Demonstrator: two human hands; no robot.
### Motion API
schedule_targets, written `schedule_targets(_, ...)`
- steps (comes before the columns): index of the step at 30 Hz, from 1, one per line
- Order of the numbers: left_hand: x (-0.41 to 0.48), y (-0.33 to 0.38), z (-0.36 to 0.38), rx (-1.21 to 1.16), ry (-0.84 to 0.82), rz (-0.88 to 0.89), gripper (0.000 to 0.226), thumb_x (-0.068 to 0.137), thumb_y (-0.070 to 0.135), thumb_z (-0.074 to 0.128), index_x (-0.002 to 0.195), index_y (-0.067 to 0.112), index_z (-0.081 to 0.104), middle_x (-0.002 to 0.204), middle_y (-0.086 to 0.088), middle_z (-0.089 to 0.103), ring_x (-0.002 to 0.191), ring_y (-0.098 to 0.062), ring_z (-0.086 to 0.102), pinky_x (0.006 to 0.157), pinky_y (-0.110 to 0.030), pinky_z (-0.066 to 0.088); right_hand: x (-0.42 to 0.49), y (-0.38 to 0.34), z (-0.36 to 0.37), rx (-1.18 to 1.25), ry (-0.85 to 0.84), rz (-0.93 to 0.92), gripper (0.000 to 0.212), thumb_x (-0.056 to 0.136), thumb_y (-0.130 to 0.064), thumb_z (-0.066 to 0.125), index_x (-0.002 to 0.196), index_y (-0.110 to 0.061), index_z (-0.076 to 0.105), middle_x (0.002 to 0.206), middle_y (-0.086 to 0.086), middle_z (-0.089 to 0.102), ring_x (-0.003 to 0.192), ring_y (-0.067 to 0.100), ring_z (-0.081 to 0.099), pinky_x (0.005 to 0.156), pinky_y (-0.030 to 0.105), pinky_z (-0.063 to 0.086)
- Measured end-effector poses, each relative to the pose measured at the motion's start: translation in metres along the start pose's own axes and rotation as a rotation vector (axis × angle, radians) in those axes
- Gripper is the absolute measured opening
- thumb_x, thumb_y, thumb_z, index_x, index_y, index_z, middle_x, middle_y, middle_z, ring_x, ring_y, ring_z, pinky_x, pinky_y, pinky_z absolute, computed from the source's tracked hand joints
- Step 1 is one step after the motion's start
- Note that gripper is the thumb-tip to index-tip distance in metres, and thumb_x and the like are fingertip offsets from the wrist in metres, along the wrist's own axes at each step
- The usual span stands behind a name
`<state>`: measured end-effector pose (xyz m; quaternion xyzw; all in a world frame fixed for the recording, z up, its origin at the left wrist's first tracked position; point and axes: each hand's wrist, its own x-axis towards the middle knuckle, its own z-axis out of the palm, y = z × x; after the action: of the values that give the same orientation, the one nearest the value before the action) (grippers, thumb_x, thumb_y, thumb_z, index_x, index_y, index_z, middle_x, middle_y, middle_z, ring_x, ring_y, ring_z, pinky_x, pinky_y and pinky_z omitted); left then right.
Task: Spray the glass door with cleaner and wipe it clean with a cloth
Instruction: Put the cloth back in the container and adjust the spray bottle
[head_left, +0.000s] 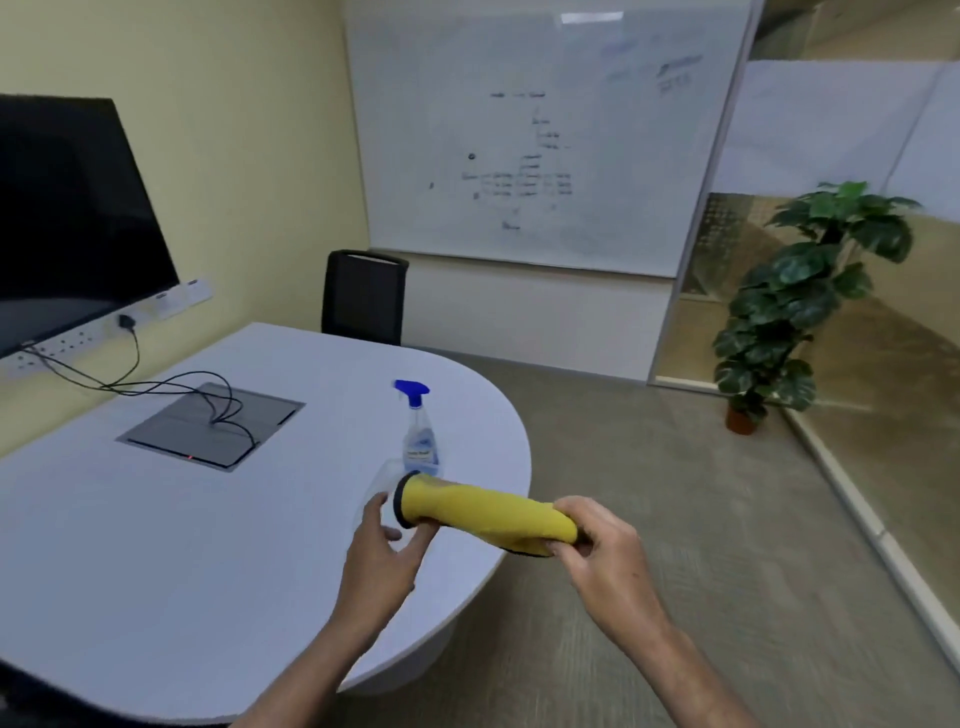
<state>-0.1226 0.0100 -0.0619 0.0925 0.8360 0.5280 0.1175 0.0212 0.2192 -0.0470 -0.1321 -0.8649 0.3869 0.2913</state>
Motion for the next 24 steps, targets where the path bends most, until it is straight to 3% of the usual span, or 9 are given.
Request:
schedule_targets(3,0.038,-0.007,-0.007,-0.434,-0.251,-0.284,0.05,0.101,0.022,0.067,0.146,0.007,0.049,0.117,-0.021,0.074,0.097,-0.034,0.08,0.075,-0.043,0.067,0.031,0.014,0.025,0.016,-0.007,-0.082,0.03,0.081,0.003,0.081,0.099,-0.019,0.072,0.118,-0.008,0.07,0.108,0.008,0.067,0.088,0.031,0.057)
schedule_targets(6,0.072,-0.019,-0.024,-0.846,-0.395,-0.38,0.041,0.09,-0.015,0.06,0.131,-0.011,0.062,0.125,-0.03,0.073,0.111,-0.041,0.075,0.091,-0.054,0.064,0.055,0.026,0.051,-0.019,-0.039,-0.074,0.03,0.081,0.009,0.077,0.099,-0.014,0.07,0.136,-0.004,0.063,0.117,0.017,0.066,0.089,0.034,0.058)
schedule_targets(10,0.118,-0.037,-0.047,-1.078,-0.478,-0.382,0.046,0.072,-0.012,0.079,0.116,-0.006,0.07,0.133,-0.027,0.069,0.126,-0.043,0.066,0.104,-0.07,0.05,0.079,0.039,0.092,0.006,-0.129,0.022,0.036,0.08,0.01,0.076,0.097,-0.02,0.063,0.147,-0.009,0.052,0.119,0.021,0.064,0.087,0.031,0.056)
schedule_targets(12,0.146,-0.049,-0.056,-1.041,-0.472,-0.385,0.036,0.079,-0.009,0.078,0.114,-0.003,0.073,0.132,-0.025,0.071,0.126,-0.04,0.067,0.102,-0.067,0.053,0.089,0.042,0.115,0.093,-0.191,0.116,0.036,0.079,0.0,0.085,0.096,-0.022,0.063,0.149,-0.015,0.047,0.122,0.014,0.063,0.093,0.021,0.053)
schedule_targets(14,0.173,-0.062,-0.062,-0.898,-0.412,-0.394,0.025,0.089,-0.007,0.068,0.112,0.0,0.076,0.13,-0.023,0.073,0.119,-0.036,0.07,0.094,-0.055,0.06,0.098,0.042,0.143,0.224,-0.235,0.253,0.038,0.073,-0.01,0.093,0.096,-0.02,0.066,0.148,-0.022,0.043,0.124,0.001,0.059,0.094,0.01,0.05)
schedule_targets(16,0.198,-0.075,-0.067,-0.76,-0.373,-0.405,0.03,0.094,-0.006,0.061,0.122,0.003,0.071,0.127,-0.02,0.075,0.116,-0.035,0.07,0.088,-0.047,0.061,0.105,0.043,0.175,0.368,-0.158,0.407,0.03,0.074,-0.007,0.091,0.093,-0.011,0.068,0.145,-0.011,0.052,0.118,-0.002,0.063,0.087,0.01,0.052)
schedule_targets(18,0.217,-0.086,-0.071,-0.6,-0.387,-0.39,0.033,0.097,-0.002,0.061,0.128,0.007,0.068,0.125,-0.016,0.076,0.114,-0.033,0.07,0.082,-0.039,0.062,0.113,0.045,0.204,0.456,-0.022,0.565,0.019,0.082,0.002,0.083,0.092,-0.004,0.068,0.134,0.007,0.064,0.096,-0.004,0.071,0.075,0.011,0.055)
schedule_targets(20,0.235,-0.099,-0.073,-0.435,-0.418,-0.37,0.034,0.098,0.002,0.062,0.132,0.009,0.065,0.127,-0.015,0.074,0.108,-0.028,0.07,0.074,-0.031,0.061,0.123,0.046,0.226,0.446,0.063,0.674,0.021,0.085,0.006,0.078,0.097,-0.008,0.069,0.121,0.013,0.07,0.087,0.002,0.073,0.067,0.015,0.055)
schedule_targets(24,0.272,-0.11,-0.07,-0.392,-0.406,-0.378,0.03,0.104,0.008,0.058,0.133,0.007,0.063,0.127,-0.013,0.073,0.109,-0.025,0.07,0.079,-0.031,0.06,0.141,0.048,0.256,0.467,0.134,0.794,0.05,0.085,0.008,0.077,0.127,-0.014,0.061,0.12,0.012,0.065,0.106,0.03,0.068,0.074,0.031,0.055)
